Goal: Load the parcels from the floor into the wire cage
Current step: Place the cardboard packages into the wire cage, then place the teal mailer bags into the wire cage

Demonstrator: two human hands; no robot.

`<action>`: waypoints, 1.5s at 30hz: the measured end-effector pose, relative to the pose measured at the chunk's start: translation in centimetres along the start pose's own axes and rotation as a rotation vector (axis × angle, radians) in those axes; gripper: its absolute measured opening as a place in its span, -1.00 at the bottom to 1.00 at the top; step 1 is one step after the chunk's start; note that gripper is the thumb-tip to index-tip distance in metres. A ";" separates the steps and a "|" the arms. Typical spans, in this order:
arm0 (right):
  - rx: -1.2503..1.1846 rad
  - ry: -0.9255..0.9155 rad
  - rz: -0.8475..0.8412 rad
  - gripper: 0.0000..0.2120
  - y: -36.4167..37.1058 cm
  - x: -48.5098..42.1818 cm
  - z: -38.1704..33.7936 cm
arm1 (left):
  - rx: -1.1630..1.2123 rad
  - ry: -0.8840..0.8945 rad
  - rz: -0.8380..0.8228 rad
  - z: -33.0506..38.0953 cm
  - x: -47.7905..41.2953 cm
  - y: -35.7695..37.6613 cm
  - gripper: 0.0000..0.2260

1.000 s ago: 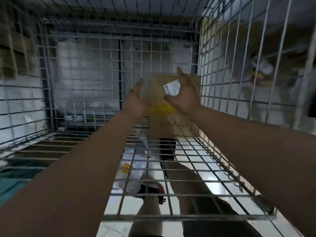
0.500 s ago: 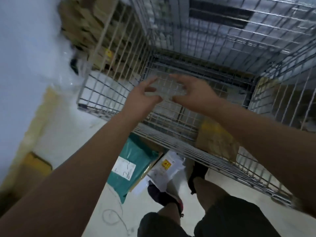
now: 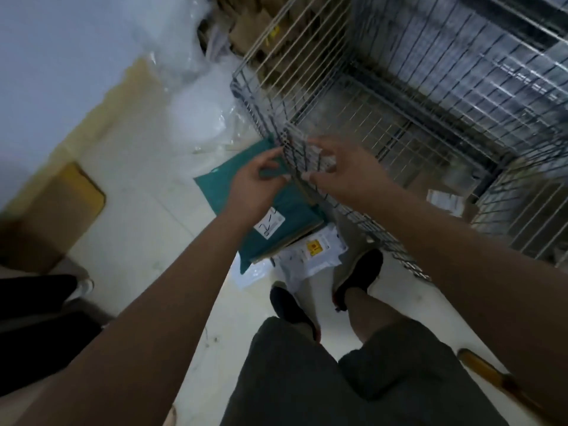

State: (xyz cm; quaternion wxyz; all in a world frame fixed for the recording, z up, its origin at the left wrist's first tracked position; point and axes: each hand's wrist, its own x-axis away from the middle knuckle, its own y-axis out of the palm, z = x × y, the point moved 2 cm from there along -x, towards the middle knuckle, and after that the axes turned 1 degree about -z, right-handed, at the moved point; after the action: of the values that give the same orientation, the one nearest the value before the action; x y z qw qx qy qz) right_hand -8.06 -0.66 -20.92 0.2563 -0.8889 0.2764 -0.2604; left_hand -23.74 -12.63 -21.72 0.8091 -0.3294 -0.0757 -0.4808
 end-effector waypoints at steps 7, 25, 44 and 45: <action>0.091 0.058 -0.221 -0.23 9.5 -1.5 1.4 | -0.087 -0.158 0.139 -10.6 1.9 -2.8 -0.29; 0.088 0.060 -0.504 0.19 17.3 -13.9 9.6 | 0.086 -0.284 0.076 -24.5 -6.6 1.1 0.19; 0.061 0.045 -0.307 0.14 17.4 -8.8 2.5 | -0.083 -0.206 0.169 -20.4 -0.9 -5.1 0.10; 0.058 0.039 -0.299 0.13 16.9 -8.6 1.4 | -0.095 -0.195 0.179 -19.8 -0.6 -6.1 0.10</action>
State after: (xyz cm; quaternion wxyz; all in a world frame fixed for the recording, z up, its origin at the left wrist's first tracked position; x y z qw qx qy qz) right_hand -19.40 -6.92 -34.88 0.2349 -0.9071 0.1380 -0.3207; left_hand -32.93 -26.11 -34.43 0.8210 -0.4181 -0.1012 -0.3755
